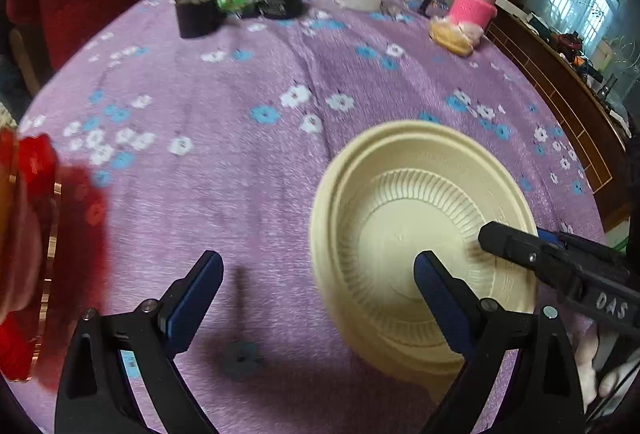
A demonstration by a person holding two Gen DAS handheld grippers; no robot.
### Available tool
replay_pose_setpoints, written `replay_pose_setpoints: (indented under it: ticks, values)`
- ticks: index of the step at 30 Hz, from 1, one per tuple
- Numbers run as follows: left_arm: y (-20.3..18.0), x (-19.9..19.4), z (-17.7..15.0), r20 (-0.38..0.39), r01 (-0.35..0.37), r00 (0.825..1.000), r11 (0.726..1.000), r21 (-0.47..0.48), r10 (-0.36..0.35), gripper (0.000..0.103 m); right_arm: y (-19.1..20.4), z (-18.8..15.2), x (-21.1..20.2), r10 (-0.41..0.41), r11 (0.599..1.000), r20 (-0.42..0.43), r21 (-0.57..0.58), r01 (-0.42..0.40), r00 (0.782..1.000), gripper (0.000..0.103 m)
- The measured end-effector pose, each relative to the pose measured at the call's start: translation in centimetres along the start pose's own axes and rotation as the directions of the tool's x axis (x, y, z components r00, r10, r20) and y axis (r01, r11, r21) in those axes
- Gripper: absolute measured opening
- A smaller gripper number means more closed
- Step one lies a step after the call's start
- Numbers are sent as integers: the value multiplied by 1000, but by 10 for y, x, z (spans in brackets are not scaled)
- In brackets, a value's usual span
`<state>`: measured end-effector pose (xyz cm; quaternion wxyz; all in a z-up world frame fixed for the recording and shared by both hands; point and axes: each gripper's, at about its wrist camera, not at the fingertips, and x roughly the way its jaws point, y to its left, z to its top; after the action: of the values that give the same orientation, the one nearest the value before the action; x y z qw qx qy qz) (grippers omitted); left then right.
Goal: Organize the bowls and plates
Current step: 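Carry the small beige bowl onto the white bowl and open the right tool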
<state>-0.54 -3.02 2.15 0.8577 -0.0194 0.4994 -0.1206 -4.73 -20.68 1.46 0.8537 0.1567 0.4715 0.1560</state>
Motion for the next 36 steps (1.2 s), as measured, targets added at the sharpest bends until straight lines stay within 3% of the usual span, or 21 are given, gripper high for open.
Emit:
replay_pose_setpoints:
  ticks: [1,2,4,10,15,21,24,30,36]
  values:
    - [0,1,0,-2,16,1000,1000,0,-16,75,2,-1,1,-1,1000,0,-5,1,1000,31]
    - [-1,4,0,-15,33,999,999,4,-33,46,4,-2,2,-4,1000,-1,-13,4,1000,24]
    - [-3,6,-1,-38,49,998,999,16,-49,26,9,-6,2,-21,999,0,-31,21,1000,23]
    - [8,-25,-6,19,74,997,997,-15,-74,27,31,-7,-9,-20,998,28,-63,22,999,21]
    - [35,-76,-8,123,53,991,997,-61,-46,32,75,3,-23,11,991,74,-131,-1,997,21]
    - [92,-145,-5,261,-11,964,990,-141,48,42,160,24,-22,117,965,95,-244,-91,989,22]
    - [127,-171,-2,302,-73,944,979,-192,130,43,208,35,-12,179,943,91,-300,-144,980,22]
    - [193,-194,-4,298,-178,916,938,-296,268,43,285,46,27,256,905,24,-359,-231,966,22]
    - [235,-178,-4,249,-248,906,905,-346,343,43,326,44,71,222,892,-22,-399,-212,975,22]
